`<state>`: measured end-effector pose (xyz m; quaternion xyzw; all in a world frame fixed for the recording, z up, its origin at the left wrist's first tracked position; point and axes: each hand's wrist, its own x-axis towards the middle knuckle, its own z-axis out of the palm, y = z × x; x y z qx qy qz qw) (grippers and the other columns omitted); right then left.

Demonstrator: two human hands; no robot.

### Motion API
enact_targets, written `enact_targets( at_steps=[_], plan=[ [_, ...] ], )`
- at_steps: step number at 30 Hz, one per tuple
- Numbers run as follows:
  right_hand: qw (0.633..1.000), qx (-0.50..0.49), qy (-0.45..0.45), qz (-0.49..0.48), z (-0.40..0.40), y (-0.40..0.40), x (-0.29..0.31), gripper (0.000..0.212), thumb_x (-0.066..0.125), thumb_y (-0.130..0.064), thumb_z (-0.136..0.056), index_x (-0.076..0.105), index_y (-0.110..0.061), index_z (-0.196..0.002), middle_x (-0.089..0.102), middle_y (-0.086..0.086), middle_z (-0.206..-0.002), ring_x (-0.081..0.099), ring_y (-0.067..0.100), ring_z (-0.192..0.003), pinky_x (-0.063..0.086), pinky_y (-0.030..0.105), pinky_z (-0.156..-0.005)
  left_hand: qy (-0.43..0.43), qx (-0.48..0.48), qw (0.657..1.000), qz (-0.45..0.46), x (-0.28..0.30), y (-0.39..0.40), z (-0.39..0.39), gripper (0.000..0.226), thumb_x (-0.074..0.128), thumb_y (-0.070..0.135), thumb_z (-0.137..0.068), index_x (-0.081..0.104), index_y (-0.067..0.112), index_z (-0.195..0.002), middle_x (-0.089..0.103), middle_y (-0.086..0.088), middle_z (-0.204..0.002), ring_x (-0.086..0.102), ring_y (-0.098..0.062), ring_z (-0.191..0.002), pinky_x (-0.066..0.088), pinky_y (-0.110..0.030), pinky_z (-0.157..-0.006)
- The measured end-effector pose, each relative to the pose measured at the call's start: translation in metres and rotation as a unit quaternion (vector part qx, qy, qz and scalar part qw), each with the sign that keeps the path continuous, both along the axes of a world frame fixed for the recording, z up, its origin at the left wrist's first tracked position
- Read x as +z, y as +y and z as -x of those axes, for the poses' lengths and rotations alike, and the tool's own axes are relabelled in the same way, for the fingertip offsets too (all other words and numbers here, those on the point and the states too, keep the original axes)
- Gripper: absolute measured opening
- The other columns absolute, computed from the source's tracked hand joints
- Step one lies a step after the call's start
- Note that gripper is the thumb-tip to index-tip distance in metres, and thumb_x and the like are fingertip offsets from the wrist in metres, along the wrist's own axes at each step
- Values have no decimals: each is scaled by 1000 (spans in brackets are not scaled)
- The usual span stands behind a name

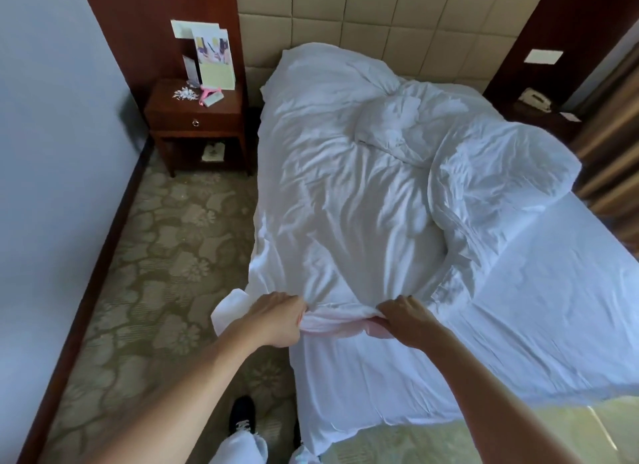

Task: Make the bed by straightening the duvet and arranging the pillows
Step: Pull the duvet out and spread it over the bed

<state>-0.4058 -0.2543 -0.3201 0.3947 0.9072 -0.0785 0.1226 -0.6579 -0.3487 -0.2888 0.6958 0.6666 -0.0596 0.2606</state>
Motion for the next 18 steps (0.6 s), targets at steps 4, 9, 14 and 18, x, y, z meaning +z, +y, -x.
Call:
enact_targets(
  at_steps=[4,9,14,18],
  plan=[
    [999,3,-40,7,-13,7,18,55,45,-56,-98,67,-7,-110,70,12,-108,65,34,-105,43,37,-87,-18,27,999,-11,13,-9,-15,23,48,3,-75,35,18,-64,42,-1,-62,40,-17,-56,25,-29,-50],
    [999,-41,16,16,-8,3,32,62,41,-62,-97,70,-7,-97,71,13,-99,66,35,-97,43,37,-84,-64,113,992,-6,10,-16,-11,7,53,7,-77,51,13,-73,56,-5,-69,54,-22,-63,30,-31,-53],
    [991,-107,69,42,-11,-33,24,65,45,-68,-91,46,-11,-62,60,10,-69,62,30,-77,35,29,-66,-74,134,988,-5,-2,-46,-8,4,51,10,-76,54,12,-76,57,-5,-68,53,-22,-60,32,-32,-53],
    [984,-141,69,87,-15,-66,21,66,50,-71,-87,35,-14,-57,42,0,-56,49,24,-63,32,32,-58,-72,122,990,-8,-11,-79,-12,15,48,6,-74,45,18,-66,49,0,-61,47,-20,-56,28,-29,-49]
  ],
)
